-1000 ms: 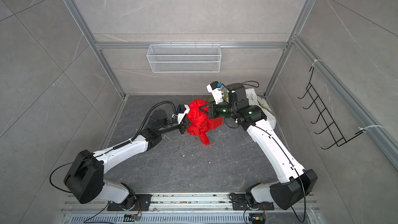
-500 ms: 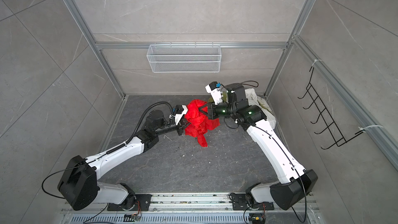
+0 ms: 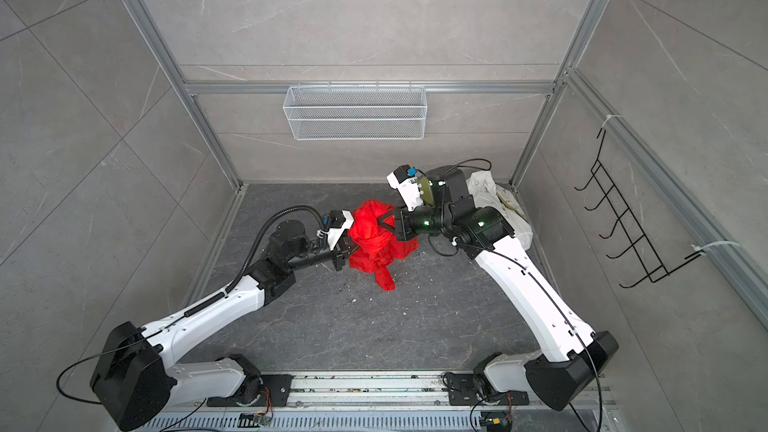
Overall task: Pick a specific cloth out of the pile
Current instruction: 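Move the red cloth with both grippers toward the robot and lower it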
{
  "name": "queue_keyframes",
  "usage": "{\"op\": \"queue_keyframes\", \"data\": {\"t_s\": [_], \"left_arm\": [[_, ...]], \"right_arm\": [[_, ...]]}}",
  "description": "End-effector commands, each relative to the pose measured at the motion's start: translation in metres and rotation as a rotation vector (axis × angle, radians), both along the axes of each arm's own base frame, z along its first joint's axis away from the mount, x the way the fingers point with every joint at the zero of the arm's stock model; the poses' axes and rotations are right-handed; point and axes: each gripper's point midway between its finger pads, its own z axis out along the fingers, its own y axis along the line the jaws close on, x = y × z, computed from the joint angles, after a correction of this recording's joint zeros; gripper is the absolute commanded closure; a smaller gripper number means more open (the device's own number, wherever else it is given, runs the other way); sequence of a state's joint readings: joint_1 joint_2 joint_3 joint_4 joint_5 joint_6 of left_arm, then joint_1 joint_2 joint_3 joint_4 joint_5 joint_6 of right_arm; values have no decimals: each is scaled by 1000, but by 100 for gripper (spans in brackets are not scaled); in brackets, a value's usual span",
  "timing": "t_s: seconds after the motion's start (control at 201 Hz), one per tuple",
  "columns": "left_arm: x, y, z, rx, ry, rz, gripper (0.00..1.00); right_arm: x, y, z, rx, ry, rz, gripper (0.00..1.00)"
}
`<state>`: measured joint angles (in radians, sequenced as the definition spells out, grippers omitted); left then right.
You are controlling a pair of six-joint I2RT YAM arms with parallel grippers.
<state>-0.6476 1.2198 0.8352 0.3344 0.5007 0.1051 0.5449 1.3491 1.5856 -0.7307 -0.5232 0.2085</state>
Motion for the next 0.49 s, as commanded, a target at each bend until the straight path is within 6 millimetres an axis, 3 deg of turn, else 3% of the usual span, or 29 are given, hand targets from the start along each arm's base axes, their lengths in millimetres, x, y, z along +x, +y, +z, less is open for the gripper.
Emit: {"op": "queue_keyframes", "data": {"t_s": [0.0, 0.488], "left_arm": [[-15, 5, 28, -47, -61, -23, 100], [-62, 13, 17, 9, -55, -25, 100]], "right_arm": [[-13, -4, 13, -10, -43, 11, 100], [-48, 4, -3, -51, -5, 46, 100]]}}
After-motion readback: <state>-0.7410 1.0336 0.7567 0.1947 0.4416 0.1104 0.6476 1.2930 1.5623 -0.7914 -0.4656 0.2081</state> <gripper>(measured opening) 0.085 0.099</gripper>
